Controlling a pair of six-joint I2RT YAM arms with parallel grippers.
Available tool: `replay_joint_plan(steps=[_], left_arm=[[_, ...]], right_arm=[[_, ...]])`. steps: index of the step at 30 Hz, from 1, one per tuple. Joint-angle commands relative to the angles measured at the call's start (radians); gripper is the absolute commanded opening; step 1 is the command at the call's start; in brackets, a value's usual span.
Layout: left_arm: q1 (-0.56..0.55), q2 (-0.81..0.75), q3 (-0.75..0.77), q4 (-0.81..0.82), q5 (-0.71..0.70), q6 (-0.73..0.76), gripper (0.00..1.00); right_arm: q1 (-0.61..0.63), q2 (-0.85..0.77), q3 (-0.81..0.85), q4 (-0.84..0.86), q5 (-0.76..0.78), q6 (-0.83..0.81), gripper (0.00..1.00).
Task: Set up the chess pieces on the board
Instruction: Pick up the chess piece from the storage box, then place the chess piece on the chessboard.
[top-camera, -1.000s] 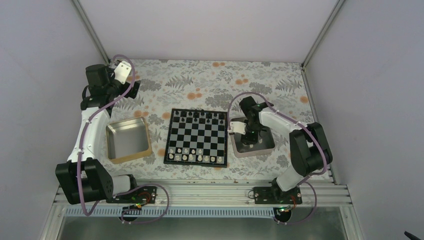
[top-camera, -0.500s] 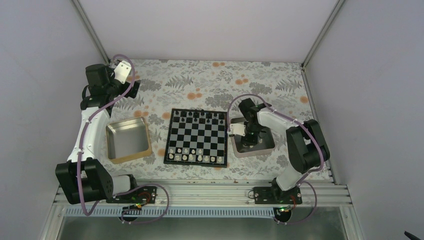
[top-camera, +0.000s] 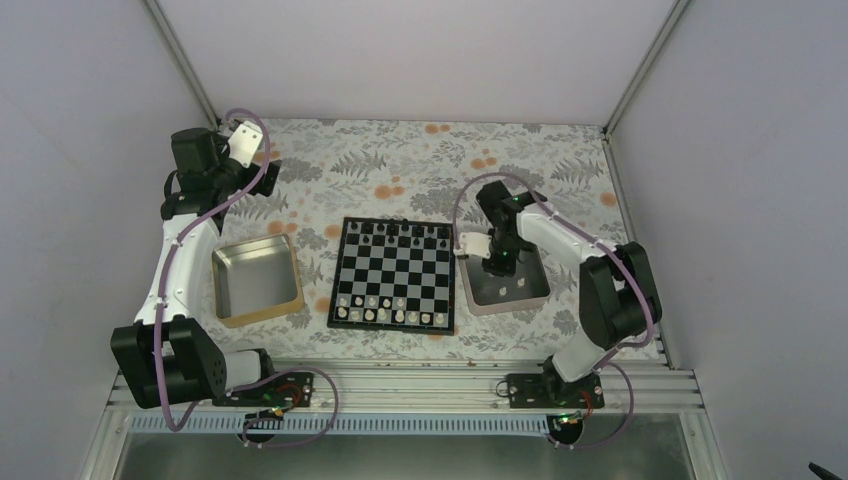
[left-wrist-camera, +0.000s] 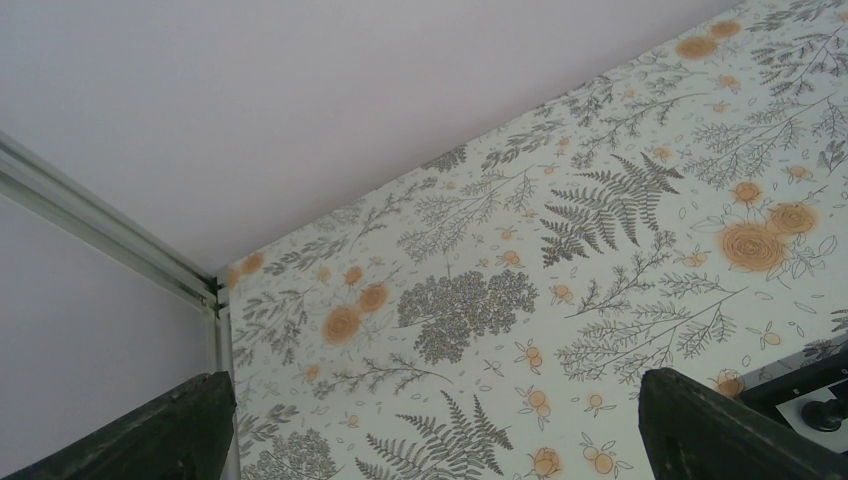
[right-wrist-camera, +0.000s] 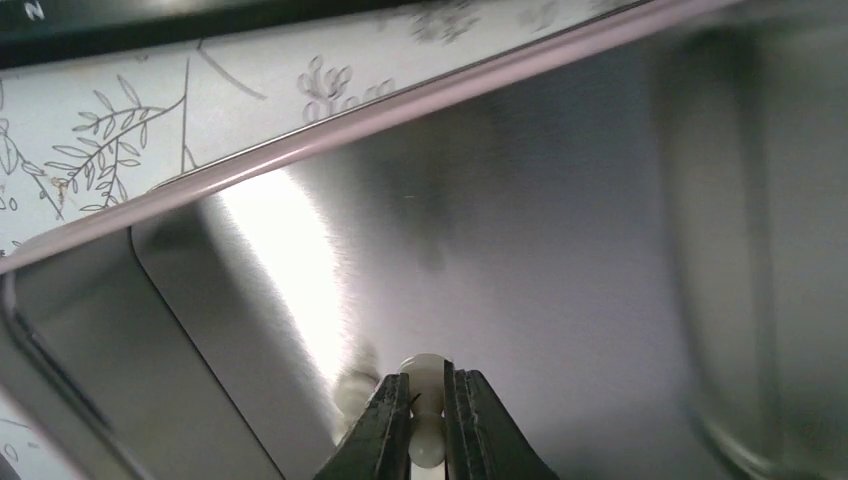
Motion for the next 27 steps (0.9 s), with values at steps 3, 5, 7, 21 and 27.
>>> replay_joint_plan(steps=[3, 5, 7, 21, 27], left_arm=[[0.006, -0.016, 0.013, 0.012, 0.014, -0.005, 1.00], [0.006, -0.018, 0.013, 0.012, 0.014, -0.004, 1.00], [0.006, -0.018, 0.013, 0.012, 0.015, -0.005, 1.00], [0.005, -0.025, 0.013, 0.011, 0.016, -0.007, 1.00], [0.006, -0.022, 0.009, 0.014, 0.016, -0.007, 1.00]], right_arm=[[0.089, -0.052, 0.217, -0.157, 0.072, 0.032, 0.06], [0.147, -0.035, 0.289, -0.186, 0.082, 0.039, 0.06], [0.215, -0.007, 0.353, -0.209, 0.081, 0.044, 0.06], [0.541, 0.225, 0.434, -0.151, -0.017, 0.022, 0.07], [0.566, 0.272, 0.397, -0.107, -0.056, 0.017, 0.07]])
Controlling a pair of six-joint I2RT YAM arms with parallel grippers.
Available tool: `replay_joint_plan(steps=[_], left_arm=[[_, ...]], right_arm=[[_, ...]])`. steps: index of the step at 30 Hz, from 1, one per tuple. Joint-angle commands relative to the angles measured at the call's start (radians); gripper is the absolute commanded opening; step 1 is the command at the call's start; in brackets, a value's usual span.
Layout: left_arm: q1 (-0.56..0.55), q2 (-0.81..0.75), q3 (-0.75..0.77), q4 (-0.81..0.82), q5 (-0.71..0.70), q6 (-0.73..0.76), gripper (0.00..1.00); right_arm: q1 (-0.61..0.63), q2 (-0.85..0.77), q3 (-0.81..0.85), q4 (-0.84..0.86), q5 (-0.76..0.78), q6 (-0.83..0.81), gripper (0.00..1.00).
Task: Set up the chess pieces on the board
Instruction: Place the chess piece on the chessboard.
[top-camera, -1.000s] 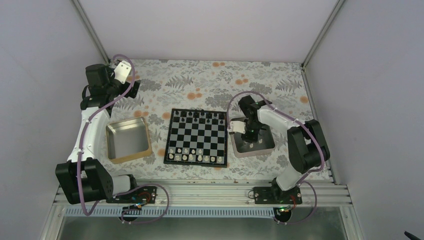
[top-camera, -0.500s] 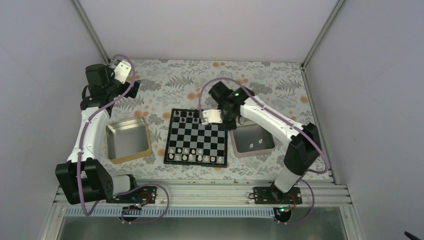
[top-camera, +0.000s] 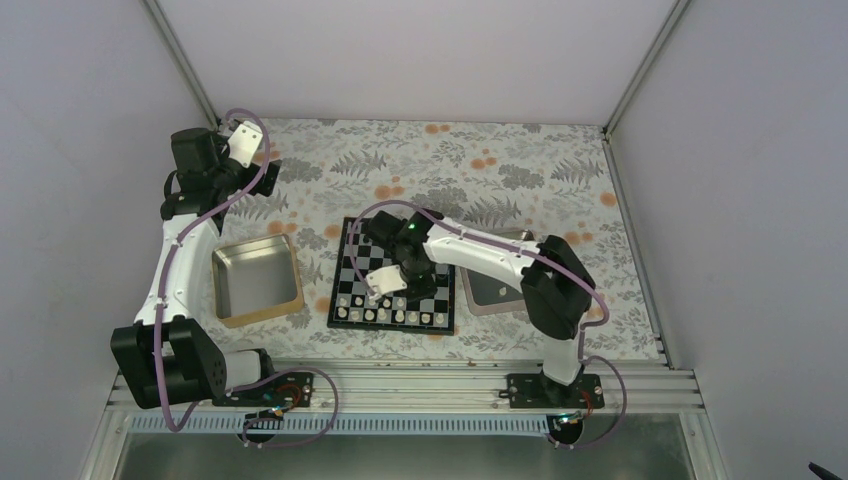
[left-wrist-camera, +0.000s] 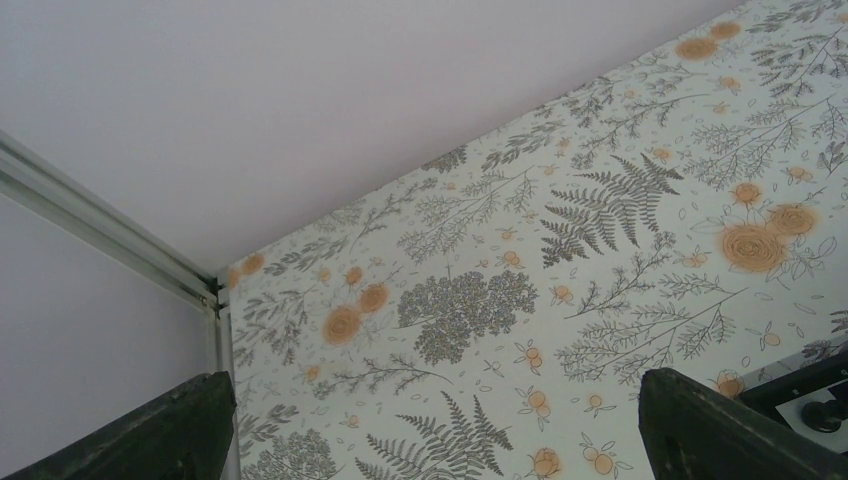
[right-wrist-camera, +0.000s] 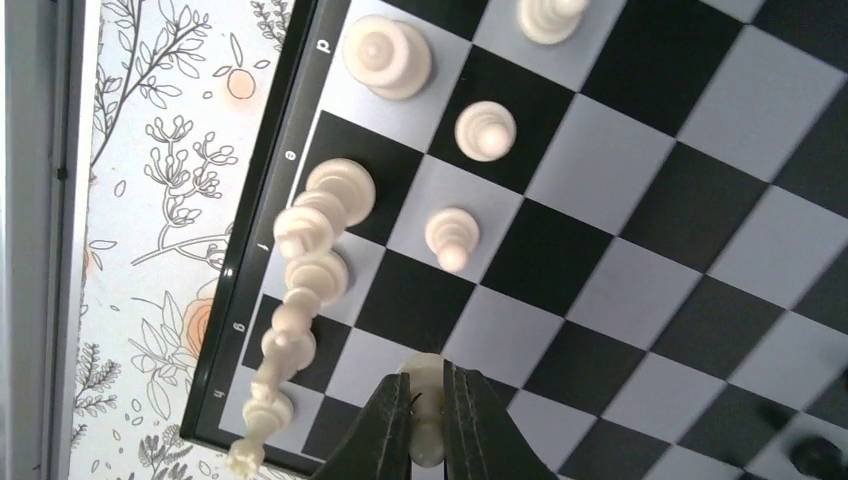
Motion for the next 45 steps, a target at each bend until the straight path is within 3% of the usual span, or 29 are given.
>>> replay_joint_plan(steps=[1, 27, 45], left_arm=[[0.006, -0.021, 0.009, 0.013, 0.015, -0.005, 1.00], [0.006, -0.019, 0.005, 0.013, 0.017, -0.006, 1.00], [0.006, -0.022, 0.005, 0.016, 0.011, -0.005, 1.00]], right_arm=[[0.012, 0.030, -0.035, 0.037, -0.060, -0.014, 0.07], [0.006, 0.056, -0.094, 0.090, -0.074, -0.024, 0.09], [-0.031, -0.021, -0.082, 0.095, -0.024, -0.009, 0.26]])
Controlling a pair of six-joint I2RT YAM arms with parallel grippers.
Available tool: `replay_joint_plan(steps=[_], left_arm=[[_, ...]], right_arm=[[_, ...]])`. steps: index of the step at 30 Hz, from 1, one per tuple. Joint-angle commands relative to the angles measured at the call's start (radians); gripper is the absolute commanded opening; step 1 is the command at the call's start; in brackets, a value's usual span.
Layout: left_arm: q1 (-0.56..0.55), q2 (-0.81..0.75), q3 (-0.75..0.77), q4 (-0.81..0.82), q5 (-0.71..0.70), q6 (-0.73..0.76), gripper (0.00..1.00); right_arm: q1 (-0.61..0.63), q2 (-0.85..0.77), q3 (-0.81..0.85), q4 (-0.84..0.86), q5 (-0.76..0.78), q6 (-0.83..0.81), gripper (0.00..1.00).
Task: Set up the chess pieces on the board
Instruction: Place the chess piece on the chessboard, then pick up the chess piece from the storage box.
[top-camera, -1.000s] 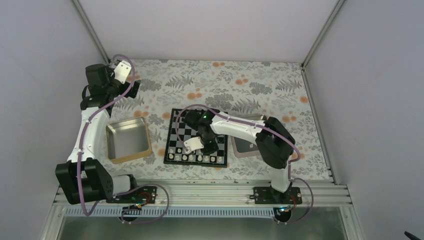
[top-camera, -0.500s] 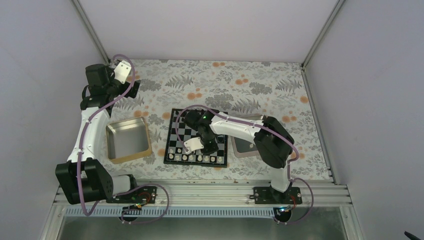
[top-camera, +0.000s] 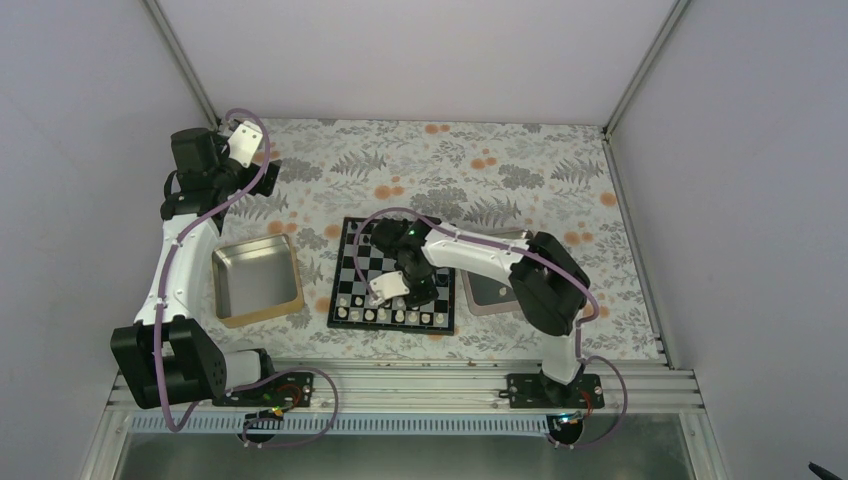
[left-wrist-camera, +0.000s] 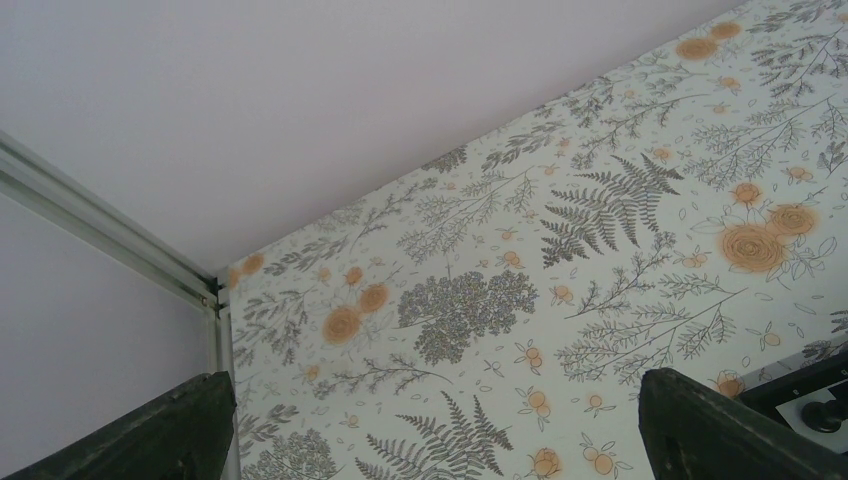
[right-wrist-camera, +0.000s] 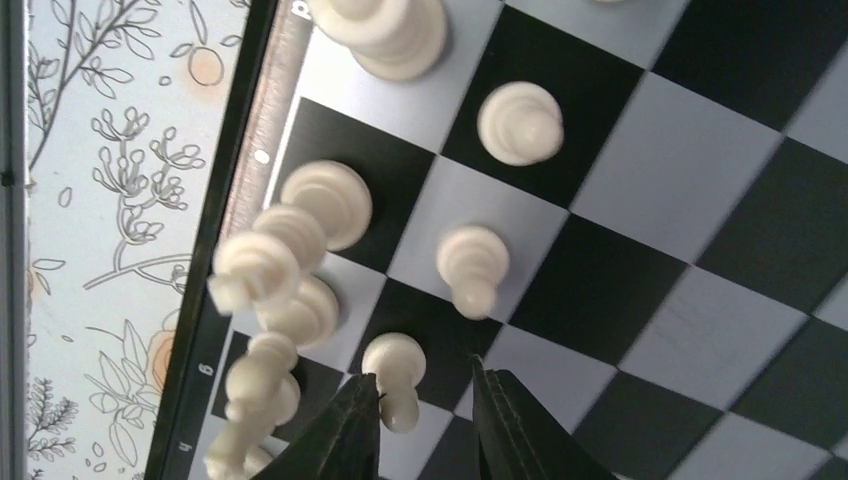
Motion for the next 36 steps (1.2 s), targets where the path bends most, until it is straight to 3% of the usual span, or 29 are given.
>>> replay_joint_plan(steps=[1, 13, 25, 36], left_arm=[[0.006, -0.021, 0.006, 0.016, 0.013, -0.005, 1.00], [0.007, -0.030, 0.008, 0.005, 0.023, -0.003, 1.00], [0.007, -0.023, 0.008, 0.013, 0.017, -0.003, 1.00], [0.006, -0.015, 0.008, 0.013, 0.016, -0.003, 1.00]], right_arm=[[-0.024, -0.082, 0.013, -0.013, 0.021, 0.006, 0.27], [-0.083, -0.244, 0.014, -0.134, 0.032, 0.031, 0.28], [-0.526, -0.381, -0.191, -0.122, 0.116, -0.020, 0.36], [-0.725, -0.335, -0.326, 0.006, 0.178, -0.079, 0.37]])
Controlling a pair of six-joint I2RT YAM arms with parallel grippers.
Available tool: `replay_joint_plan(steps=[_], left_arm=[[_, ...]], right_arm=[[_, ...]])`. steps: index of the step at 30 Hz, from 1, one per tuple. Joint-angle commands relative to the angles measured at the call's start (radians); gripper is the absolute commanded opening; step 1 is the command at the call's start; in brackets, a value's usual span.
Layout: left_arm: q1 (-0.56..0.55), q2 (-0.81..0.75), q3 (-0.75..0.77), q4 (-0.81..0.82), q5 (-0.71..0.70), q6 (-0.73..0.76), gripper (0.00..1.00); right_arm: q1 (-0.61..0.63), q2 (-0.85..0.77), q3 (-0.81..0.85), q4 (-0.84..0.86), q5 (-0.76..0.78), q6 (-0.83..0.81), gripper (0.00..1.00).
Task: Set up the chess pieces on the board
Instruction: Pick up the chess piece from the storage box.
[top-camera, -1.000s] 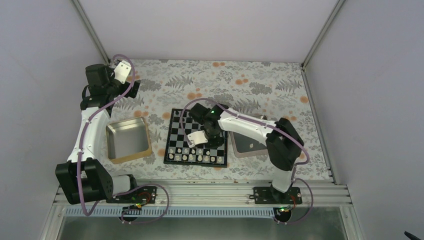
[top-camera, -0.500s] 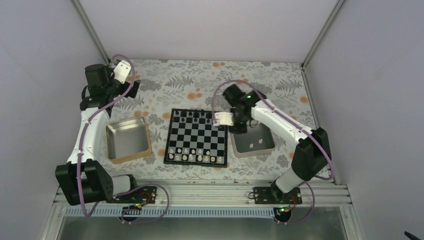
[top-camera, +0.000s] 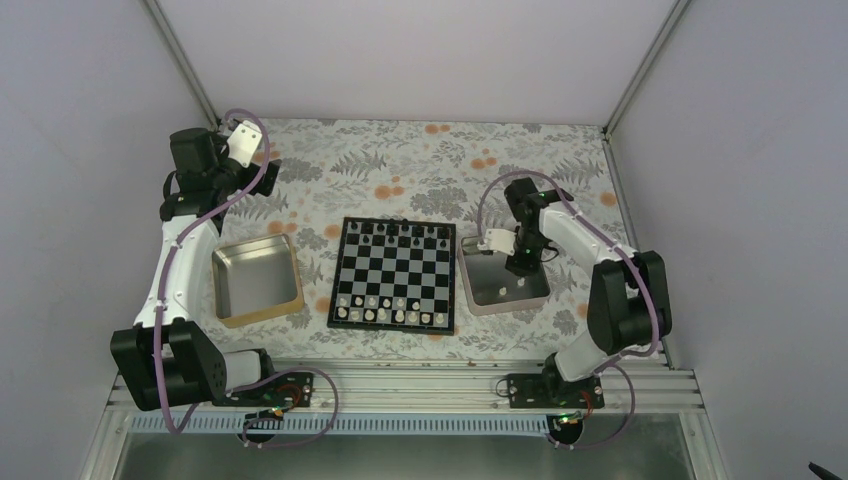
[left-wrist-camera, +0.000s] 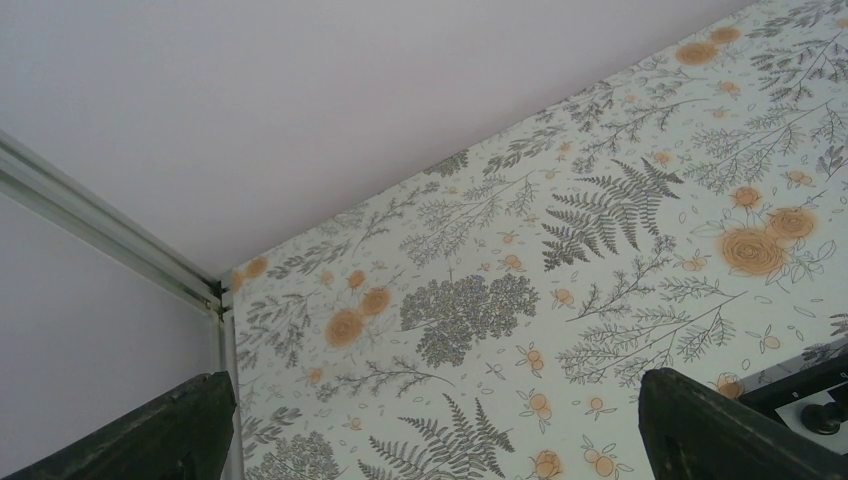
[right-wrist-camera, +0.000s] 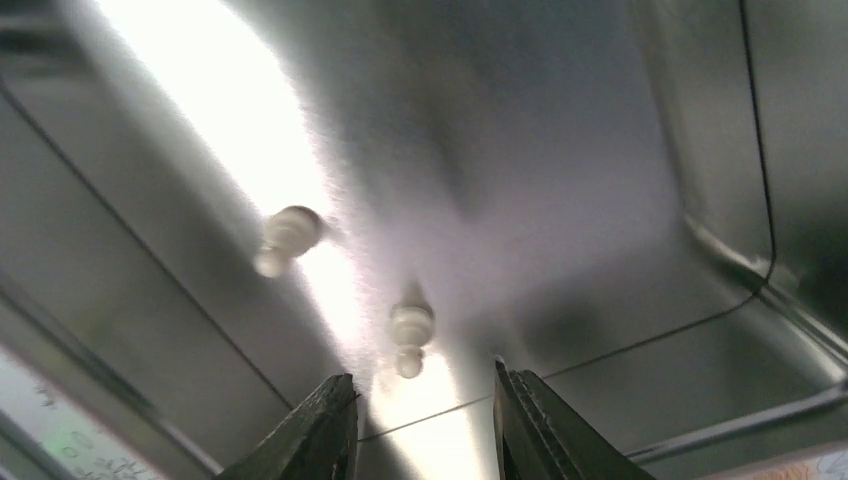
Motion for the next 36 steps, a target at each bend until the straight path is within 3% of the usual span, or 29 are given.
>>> replay_joint_plan(steps=[1, 22, 30, 36], left_arm=[[0.007, -0.006, 0.008, 0.014, 0.015, -0.003, 1.00], [0.005, 0.012, 0.015, 0.008, 0.023, -0.001, 1.00], [0.005, 0.011, 0.014, 0.005, 0.023, -0.001, 1.00], [0.005, 0.015, 0.017, 0.003, 0.025, -0.002, 1.00]], right_arm=[[-0.053, 0.032, -0.017, 0.068, 0.037, -0.034, 0.37], [-0.106, 0.121, -0.052, 0.061, 0.005, -0.009, 0.40], [-0.115, 0.157, -0.058, 0.068, -0.004, -0.004, 0.37], [-0.115, 0.162, -0.053, 0.065, -0.006, -0.004, 0.28]])
